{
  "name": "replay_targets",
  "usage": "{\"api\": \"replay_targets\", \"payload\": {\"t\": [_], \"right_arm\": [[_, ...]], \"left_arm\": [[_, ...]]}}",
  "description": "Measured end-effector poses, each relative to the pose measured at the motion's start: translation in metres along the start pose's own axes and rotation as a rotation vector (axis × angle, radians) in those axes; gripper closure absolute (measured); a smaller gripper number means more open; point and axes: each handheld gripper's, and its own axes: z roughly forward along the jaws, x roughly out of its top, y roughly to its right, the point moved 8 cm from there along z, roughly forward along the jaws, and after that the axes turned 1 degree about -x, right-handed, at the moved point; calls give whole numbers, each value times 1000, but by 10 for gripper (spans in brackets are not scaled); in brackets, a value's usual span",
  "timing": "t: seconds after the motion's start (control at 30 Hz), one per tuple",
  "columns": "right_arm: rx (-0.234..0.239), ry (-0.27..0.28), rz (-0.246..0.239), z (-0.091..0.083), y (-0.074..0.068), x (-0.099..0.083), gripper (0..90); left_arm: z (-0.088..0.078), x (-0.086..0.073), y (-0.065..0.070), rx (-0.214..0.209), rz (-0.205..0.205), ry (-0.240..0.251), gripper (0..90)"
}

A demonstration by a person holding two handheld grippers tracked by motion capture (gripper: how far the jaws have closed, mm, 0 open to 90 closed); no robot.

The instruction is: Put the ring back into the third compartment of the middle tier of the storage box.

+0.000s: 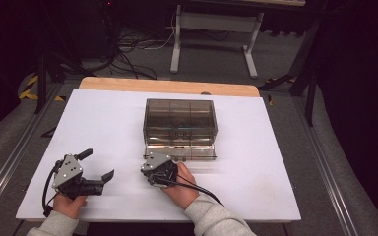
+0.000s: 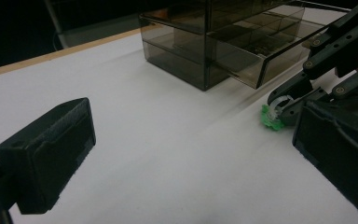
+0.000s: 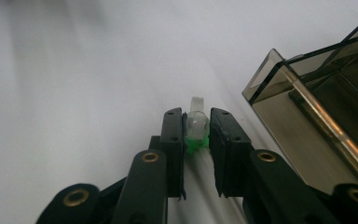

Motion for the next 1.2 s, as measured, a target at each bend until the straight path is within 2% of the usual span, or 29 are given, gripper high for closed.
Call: {"api": "replay_targets", "payload": {"t": [0.37,0.57,0.8,1.2], "right_arm": [[9,20,4,-4,0,1,761],[21,27,-18,-9,-1,2,761],[33,40,-30,-17,-2,5,761],[48,69,-21,-33,-1,12,760]], "left_arm": [[0,0,0,-2,0,0,3],[0,0,0,-3,0,0,3],[0,0,0,-3,0,1,3],[0,0,0,-3,2,0,3]]}}
